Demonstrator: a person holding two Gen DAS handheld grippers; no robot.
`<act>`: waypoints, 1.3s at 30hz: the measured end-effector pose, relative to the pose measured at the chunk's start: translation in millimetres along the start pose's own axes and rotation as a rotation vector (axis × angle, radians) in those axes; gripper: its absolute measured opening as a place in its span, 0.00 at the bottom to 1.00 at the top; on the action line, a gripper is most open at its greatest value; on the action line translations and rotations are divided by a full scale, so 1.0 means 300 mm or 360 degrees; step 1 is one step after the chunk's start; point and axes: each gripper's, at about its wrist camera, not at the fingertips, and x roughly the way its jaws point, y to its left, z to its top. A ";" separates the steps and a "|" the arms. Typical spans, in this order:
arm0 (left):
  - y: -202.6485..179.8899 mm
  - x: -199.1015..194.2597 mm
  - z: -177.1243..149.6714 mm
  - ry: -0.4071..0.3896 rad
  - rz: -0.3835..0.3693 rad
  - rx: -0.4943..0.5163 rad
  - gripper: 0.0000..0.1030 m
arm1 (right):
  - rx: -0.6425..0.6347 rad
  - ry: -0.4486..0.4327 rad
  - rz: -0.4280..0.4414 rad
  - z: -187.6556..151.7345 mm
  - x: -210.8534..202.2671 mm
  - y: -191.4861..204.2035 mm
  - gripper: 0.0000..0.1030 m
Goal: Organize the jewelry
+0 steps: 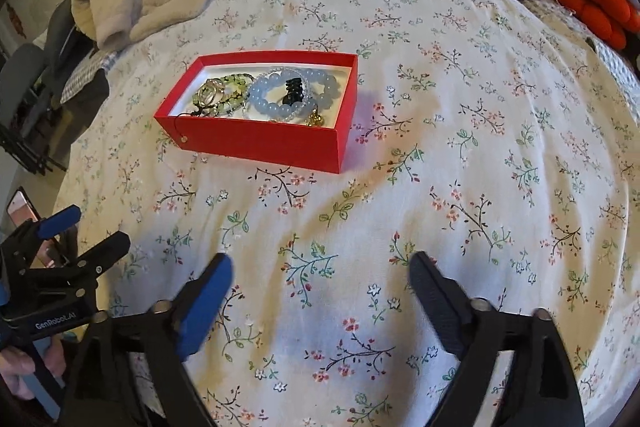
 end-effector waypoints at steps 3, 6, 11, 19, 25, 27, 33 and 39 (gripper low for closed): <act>-0.002 0.006 0.000 0.0003 0.0003 -0.0008 0.97 | -0.0019 -0.0016 -0.0032 0.000 0.001 0.008 1.00; -0.005 0.016 0.000 0.0016 0.0003 -0.0017 0.97 | -0.0037 -0.0003 -0.0045 0.002 0.011 0.016 1.00; -0.009 0.026 -0.001 0.0031 0.0000 -0.0016 0.97 | -0.0070 0.0022 -0.0067 0.001 0.026 0.028 1.00; -0.018 0.029 -0.006 0.0037 -0.0005 0.0000 0.97 | -0.0074 0.0049 -0.0081 -0.002 0.039 0.031 1.00; -0.021 0.030 -0.008 0.0039 -0.0008 0.0001 0.97 | -0.0058 0.0056 -0.0082 -0.003 0.042 0.024 1.00; -0.021 0.030 -0.008 0.0038 -0.0008 0.0002 0.97 | -0.0053 0.0059 -0.0086 -0.004 0.044 0.022 1.00; -0.030 0.035 -0.009 0.0041 -0.0013 0.0007 0.97 | -0.0036 0.0067 -0.0085 -0.004 0.047 0.015 1.00; -0.032 0.033 -0.007 0.0037 -0.0013 0.0006 0.97 | -0.0028 0.0066 -0.0086 -0.003 0.048 0.012 1.00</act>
